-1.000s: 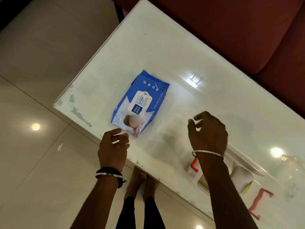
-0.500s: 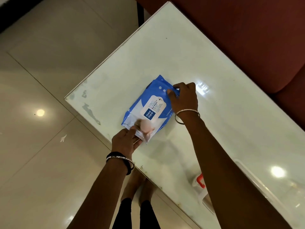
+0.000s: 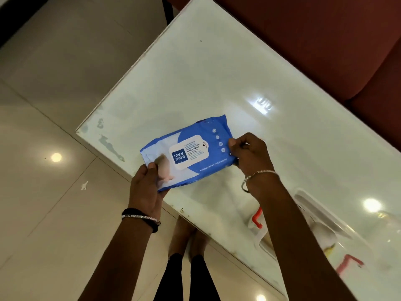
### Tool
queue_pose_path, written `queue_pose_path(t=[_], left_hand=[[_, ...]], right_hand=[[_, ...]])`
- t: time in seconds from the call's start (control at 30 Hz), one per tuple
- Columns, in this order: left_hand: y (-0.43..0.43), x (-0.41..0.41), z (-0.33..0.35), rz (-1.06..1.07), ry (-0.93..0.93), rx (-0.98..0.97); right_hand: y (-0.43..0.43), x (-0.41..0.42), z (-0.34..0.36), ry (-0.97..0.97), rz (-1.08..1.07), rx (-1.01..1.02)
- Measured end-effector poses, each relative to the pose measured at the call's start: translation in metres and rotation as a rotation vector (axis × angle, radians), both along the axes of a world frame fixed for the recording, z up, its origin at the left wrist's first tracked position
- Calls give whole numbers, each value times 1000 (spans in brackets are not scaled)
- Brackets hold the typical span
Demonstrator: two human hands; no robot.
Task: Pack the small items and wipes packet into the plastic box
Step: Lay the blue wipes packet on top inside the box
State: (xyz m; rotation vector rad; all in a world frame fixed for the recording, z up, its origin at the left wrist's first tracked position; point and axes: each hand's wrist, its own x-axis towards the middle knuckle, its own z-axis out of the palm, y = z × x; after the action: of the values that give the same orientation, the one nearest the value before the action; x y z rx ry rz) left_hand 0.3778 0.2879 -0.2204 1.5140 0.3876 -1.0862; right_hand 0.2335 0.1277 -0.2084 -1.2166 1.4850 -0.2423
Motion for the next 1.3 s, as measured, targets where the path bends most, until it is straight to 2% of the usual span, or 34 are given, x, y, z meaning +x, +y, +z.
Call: queue_pose_path(t=[0.13,0.27,0.37,0.47,0.57,0.67,0.77,0.93,1.07,1.3], left_hand=[[1,-14,11,-114,-54,-6],[-12,-38,33,-237,-204,-17],[-25,-61,51,-347,-237,-99],[-39,-90,65,-562,-220,-171],[-49,-121,69,-760,-242,-194],[-50,-151,68,-953,-270,-159],[-49,-179,67,-1166,-480,-78],[-52,-208,66,-1302,-754,-51],[-55,-222,61,-1396,-925,79],[-51,-255,59,-1513,-1041,121]], right_hand=[[31,-43,34,-174,-188,-16],[53,-88,59,-324,-357,-7],[67,-125,69,-378,-465,10],[83,-166,78,-384,-535,-22],[103,-202,79,-306,-605,-62],[122,-231,74,-211,-784,-49],[136,-253,66,-37,-879,-53],[140,-268,41,234,-885,-65],[134,-264,31,433,-862,-117],[122,-253,27,672,-814,-119]])
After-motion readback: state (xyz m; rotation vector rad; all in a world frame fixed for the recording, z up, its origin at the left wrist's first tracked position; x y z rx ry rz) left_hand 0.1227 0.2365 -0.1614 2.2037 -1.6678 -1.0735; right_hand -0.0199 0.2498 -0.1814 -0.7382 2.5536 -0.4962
